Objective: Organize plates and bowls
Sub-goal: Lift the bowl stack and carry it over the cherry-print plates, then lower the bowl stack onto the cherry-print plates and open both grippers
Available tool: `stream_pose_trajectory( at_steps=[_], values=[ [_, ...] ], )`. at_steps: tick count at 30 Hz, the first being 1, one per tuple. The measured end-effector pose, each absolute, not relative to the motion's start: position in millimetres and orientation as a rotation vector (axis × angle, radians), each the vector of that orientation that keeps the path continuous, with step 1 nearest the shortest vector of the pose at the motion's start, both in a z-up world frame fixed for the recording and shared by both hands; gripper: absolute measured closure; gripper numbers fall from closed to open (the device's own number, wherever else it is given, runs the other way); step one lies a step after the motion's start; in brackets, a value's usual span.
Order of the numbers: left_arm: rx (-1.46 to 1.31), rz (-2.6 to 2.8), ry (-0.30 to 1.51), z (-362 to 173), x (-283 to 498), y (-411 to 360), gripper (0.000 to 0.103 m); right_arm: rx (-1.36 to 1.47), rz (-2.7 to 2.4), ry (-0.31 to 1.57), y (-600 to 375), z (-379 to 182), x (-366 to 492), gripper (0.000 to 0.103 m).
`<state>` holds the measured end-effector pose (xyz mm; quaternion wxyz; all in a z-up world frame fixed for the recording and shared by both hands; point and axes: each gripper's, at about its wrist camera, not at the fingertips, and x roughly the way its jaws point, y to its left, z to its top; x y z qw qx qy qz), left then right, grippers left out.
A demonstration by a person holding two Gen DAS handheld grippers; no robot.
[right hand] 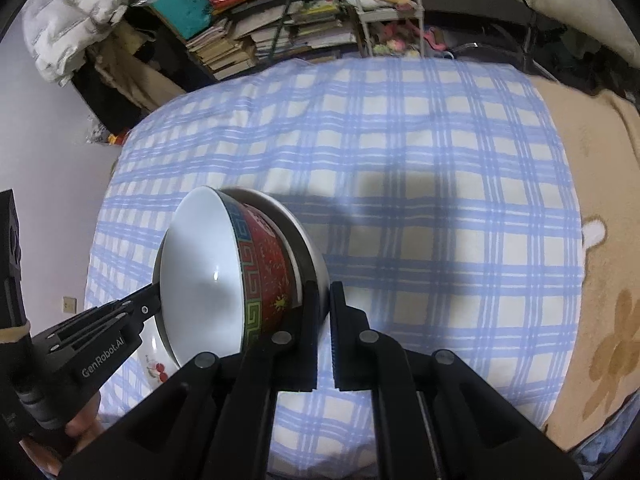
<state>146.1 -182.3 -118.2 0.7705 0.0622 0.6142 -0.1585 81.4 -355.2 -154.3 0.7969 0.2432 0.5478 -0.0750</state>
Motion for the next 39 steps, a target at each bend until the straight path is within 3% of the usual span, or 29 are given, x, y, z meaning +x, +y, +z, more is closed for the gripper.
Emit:
stream_pose_trajectory(
  at_steps=[9,18,29,39],
  values=[
    [0.067,-0.274,1.320,-110.3,138.8,-109.2,0.101,0.461,-0.082,1.155,-295.6,-142.1,86.7,0.095],
    [0.007,-0.170,1.388,-152.6,131.7,-42.8,0.100,0.408,0.001,1.218,-230.5,-181.7,93.0,0.095],
    [-0.089,-0.165,1.382,-169.9,125.9,-17.4,0.099,0.365,0.050,1.205,-209.8,-194.4,95.2,0.096],
    [-0.065,-0.143,1.329,-148.7,112.5,-10.8,0.090,0.347,0.093,1.198,-213.0,-182.7,87.2,0.095]
  ],
)
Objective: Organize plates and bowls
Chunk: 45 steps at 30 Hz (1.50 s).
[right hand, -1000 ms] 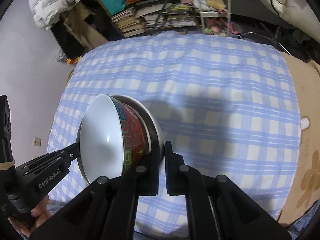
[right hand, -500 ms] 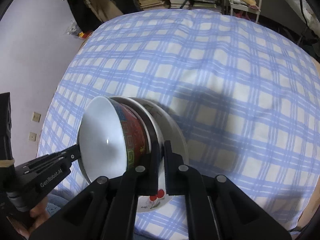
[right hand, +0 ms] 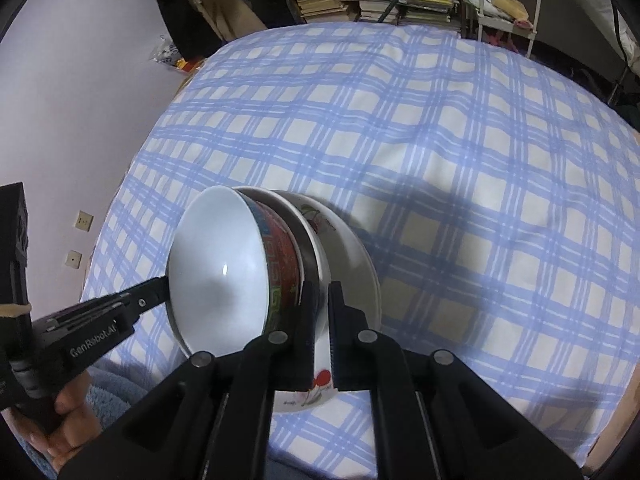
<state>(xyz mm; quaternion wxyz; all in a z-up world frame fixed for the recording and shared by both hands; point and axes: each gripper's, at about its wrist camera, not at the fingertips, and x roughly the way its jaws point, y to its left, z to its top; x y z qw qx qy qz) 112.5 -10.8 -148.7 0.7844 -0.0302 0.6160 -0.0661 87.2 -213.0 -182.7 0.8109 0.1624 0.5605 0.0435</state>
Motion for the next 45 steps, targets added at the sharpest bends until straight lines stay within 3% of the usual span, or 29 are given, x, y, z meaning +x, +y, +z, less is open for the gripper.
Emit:
stream_pose_trajectory(
  at_steps=[8,12,15,17,19,22,34,45],
  values=[
    [0.019,-0.100,1.199,-103.5,80.7,-7.2,0.087,0.256,0.137,1.117,-207.3,-146.4,65.3,0.083],
    [0.065,-0.076,1.071,-70.2,57.2,-4.6,0.065,0.212,0.154,1.014,-203.4,-118.1,45.3,0.056],
    [0.121,-0.034,0.978,-51.1,41.3,-4.2,0.061,0.164,0.154,0.930,-201.2,-97.9,30.4,0.037],
    [0.134,-0.027,0.926,-39.2,29.5,-2.8,0.049,0.141,0.168,0.874,-201.1,-85.1,19.5,0.027],
    [0.120,-0.037,0.885,-29.1,18.4,0.0,0.028,0.116,0.151,0.808,-201.5,-73.0,8.0,0.012],
    [0.103,-0.045,0.839,-18.6,5.2,3.3,0.016,0.091,0.099,0.683,-204.0,-56.9,-13.0,0.000],
    [0.195,0.031,0.559,-6.7,-50.4,0.8,0.013,0.092,0.047,0.497,-218.8,-36.8,-56.8,0.000],
    [0.193,0.000,0.532,-9.3,-64.1,-1.2,0.013,0.056,0.034,0.464,-211.3,-45.9,-73.1,0.000]
  ],
)
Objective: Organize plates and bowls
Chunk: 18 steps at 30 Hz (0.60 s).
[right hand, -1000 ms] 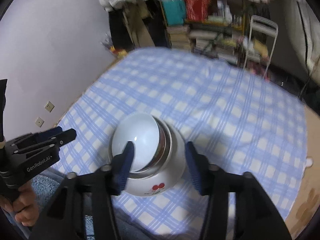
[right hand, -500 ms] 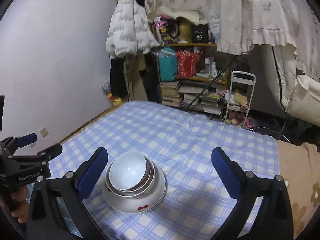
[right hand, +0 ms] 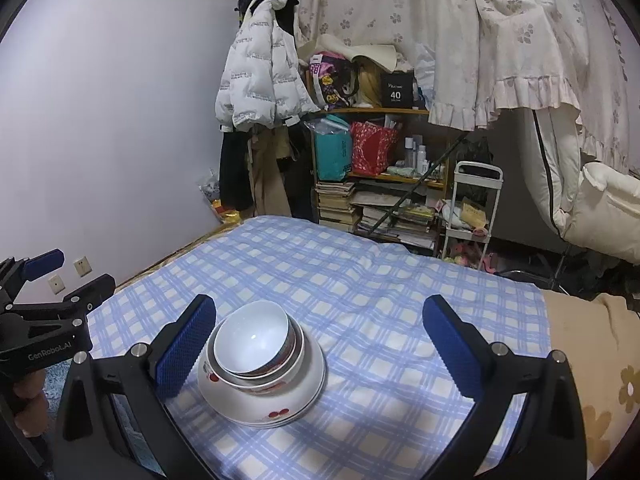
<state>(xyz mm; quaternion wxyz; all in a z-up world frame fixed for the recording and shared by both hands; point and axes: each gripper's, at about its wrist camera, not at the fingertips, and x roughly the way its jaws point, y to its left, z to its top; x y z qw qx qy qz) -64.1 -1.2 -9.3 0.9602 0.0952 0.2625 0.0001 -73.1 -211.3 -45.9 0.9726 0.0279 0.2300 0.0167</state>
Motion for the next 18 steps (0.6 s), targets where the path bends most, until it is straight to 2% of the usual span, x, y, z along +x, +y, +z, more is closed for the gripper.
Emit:
stream_pose_trajectory(
  at_steps=[18],
  values=[
    [0.184,-0.016,0.570,-17.6,-46.6,-0.9,0.013,0.059,-0.003,0.444,-218.2,-51.5,-66.8,0.000]
  ],
)
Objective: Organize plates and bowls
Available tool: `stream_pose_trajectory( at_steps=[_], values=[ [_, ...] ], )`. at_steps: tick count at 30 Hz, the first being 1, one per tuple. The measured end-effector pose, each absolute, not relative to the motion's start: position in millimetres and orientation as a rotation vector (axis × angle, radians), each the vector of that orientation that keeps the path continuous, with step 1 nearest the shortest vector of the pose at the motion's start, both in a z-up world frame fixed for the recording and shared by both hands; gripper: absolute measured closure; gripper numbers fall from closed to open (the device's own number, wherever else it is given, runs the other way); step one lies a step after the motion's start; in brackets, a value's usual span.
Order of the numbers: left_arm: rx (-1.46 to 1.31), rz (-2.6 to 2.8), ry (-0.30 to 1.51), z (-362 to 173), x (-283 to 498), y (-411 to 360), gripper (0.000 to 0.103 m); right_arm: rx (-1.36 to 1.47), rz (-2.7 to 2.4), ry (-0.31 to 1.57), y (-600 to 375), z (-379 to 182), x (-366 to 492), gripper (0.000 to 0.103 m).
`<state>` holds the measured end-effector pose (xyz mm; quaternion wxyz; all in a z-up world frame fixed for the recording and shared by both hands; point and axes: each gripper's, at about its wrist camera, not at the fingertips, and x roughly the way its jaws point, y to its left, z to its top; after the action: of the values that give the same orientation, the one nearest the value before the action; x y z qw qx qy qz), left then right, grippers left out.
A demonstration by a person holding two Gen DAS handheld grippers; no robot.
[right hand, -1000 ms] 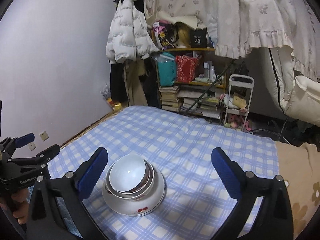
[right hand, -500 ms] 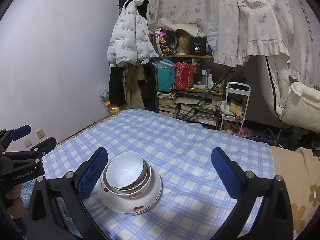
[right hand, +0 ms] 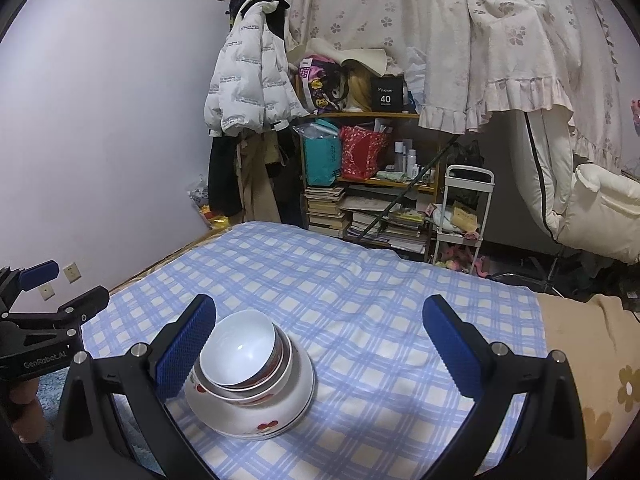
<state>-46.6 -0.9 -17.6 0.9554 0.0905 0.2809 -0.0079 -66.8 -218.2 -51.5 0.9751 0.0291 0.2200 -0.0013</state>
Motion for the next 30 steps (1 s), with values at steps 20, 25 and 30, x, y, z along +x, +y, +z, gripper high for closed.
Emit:
stream_pose_trajectory(
  at_steps=[20,25,30],
  values=[
    [0.212,-0.024,0.527,-19.3,-45.4,-8.4,0.013,0.068,-0.009,0.476,-236.8,-56.4,-58.0,0.000],
    [0.228,-0.028,0.512,-19.8,-48.4,-12.0,0.013,0.067,-0.011,0.475,-236.4,-56.0,-58.3,0.000],
    [0.218,-0.028,0.513,-19.6,-49.2,-11.8,0.013,0.068,-0.011,0.476,-235.3,-55.8,-58.1,0.000]
  ],
)
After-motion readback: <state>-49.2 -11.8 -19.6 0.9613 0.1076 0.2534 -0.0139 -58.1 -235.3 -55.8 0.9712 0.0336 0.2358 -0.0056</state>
